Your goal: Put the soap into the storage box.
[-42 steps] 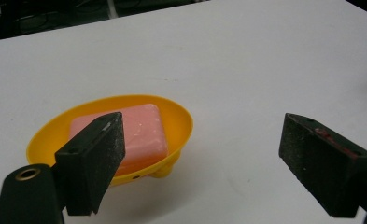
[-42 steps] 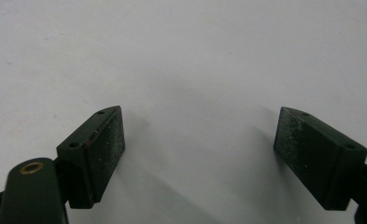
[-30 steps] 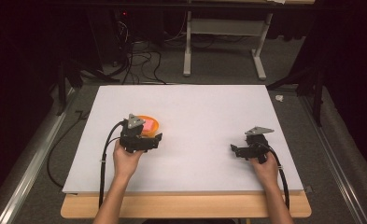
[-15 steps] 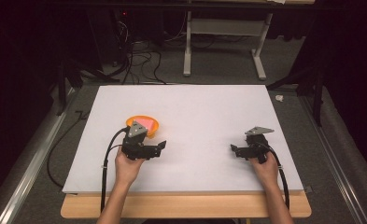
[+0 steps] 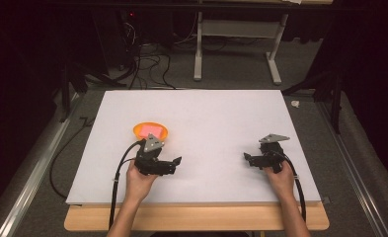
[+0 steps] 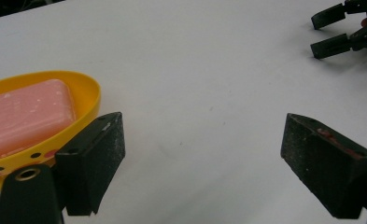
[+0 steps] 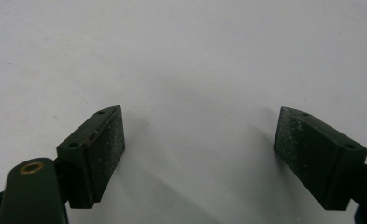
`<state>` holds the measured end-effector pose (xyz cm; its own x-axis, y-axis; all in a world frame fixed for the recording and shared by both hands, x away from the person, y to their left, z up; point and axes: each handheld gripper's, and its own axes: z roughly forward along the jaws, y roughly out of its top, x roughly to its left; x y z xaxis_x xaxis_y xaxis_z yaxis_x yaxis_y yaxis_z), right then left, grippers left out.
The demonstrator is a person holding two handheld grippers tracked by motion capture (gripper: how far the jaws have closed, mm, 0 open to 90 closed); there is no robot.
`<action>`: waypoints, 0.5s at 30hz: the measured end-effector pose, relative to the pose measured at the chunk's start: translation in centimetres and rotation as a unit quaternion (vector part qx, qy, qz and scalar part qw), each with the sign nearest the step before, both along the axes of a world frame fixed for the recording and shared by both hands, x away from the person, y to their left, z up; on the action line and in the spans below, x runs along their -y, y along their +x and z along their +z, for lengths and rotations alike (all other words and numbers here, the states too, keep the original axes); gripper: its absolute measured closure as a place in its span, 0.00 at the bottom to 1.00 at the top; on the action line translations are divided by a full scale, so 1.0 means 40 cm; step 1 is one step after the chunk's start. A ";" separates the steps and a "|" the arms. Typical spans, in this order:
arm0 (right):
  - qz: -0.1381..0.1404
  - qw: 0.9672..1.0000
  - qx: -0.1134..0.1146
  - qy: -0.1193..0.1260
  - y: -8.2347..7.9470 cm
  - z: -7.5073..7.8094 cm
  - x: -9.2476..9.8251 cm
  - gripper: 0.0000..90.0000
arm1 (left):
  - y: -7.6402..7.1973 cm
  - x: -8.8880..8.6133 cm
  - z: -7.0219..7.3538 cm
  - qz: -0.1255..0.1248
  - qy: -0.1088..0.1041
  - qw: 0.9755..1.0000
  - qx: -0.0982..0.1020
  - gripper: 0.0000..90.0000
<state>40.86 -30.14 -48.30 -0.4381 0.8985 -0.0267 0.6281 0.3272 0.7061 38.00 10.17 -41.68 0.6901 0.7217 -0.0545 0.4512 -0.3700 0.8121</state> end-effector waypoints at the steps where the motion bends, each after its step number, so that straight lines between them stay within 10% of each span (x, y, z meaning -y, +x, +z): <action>1: 0.000 1.000 0.000 0.000 0.000 0.000 0.000 0.19 | 0.000 0.000 0.000 0.000 0.000 1.000 0.000 0.16; 15: 0.000 1.000 0.000 0.000 0.000 0.000 0.000 0.19 | -0.007 0.040 -0.019 -0.026 -0.004 1.000 -0.015 0.17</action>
